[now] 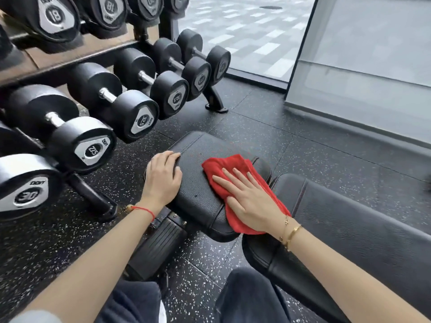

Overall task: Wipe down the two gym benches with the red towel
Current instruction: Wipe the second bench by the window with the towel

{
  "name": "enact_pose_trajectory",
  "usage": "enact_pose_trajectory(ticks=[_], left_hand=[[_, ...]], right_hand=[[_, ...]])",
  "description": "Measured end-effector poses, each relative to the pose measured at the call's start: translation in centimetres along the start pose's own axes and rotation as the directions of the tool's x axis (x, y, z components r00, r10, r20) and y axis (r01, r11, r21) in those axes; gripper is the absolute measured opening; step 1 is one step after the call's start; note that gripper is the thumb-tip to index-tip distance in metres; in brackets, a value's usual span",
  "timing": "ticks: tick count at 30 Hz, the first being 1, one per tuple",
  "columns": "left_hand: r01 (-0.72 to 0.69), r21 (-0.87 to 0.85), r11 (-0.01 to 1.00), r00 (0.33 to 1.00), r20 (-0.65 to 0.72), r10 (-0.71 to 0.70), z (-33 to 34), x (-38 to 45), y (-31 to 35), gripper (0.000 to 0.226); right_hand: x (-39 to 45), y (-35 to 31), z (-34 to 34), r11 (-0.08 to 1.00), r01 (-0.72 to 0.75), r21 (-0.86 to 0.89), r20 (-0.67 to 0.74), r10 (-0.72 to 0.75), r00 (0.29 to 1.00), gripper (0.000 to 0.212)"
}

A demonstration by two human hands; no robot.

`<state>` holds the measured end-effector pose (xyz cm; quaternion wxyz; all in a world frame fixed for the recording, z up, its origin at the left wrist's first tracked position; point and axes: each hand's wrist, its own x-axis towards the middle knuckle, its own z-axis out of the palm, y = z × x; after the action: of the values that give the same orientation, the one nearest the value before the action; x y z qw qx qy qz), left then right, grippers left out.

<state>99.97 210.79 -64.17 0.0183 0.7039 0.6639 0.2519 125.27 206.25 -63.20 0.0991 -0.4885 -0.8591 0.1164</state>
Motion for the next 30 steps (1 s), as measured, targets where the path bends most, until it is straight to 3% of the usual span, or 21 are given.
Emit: enact_pose_trajectory(ticks=[4, 6, 9, 13, 15, 21, 23, 28, 30], left_hand=[[-0.007, -0.03, 1.0, 1.0, -0.029, 0.006, 0.5, 0.0, -0.5, 0.045], [-0.015, -0.031, 0.999, 0.999, -0.033, 0.014, 0.6, 0.0, -0.5, 0.045], [-0.012, -0.038, 0.999, 0.999, -0.03, 0.011, 0.6, 0.1, -0.6, 0.047], [-0.03, -0.013, 0.999, 1.0, -0.01, 0.03, 0.6, 0.1, -0.8, 0.052], [-0.044, -0.006, 0.999, 0.999, -0.01, 0.044, 0.6, 0.2, -0.9, 0.051], [-0.056, -0.012, 0.998, 0.998, -0.005, 0.056, 0.5, 0.1, -0.9, 0.048], [-0.052, -0.014, 0.999, 0.999, 0.004, 0.052, 0.4, 0.1, -0.9, 0.049], [-0.067, -0.019, 0.998, 0.997, 0.037, 0.068, 0.4, 0.5, -1.3, 0.043], [-0.102, -0.037, 0.994, 0.993, 0.056, 0.104, 0.0, 0.9, -2.0, 0.039]], right_hand=[[6.3, 1.3, -0.6, 0.977, -0.207, -0.042, -0.049, 0.205, 0.978, 0.055], [9.6, 0.4, -0.5, 0.969, -0.243, -0.05, -0.03, 0.241, 0.97, 0.054], [11.0, -2.2, 0.2, 0.98, -0.192, -0.052, -0.008, 0.192, 0.981, 0.056], [6.8, -5.0, 1.7, 0.998, -0.01, -0.069, -0.032, 0.007, 0.999, 0.061], [5.5, -4.7, 1.7, 0.999, 0.009, -0.037, -0.024, -0.01, 1.0, 0.061], [11.9, -0.9, -0.6, 0.961, -0.275, -0.022, 0.03, 0.275, 0.961, 0.056], [12.8, -1.5, -0.6, 0.951, -0.308, -0.025, 0.03, 0.309, 0.951, 0.056], [6.3, -4.8, 1.3, 0.999, -0.036, -0.038, -0.019, 0.036, 0.999, 0.061], [4.8, -4.7, 1.4, 0.999, 0.005, -0.031, 0.003, -0.005, 1.0, 0.061]])
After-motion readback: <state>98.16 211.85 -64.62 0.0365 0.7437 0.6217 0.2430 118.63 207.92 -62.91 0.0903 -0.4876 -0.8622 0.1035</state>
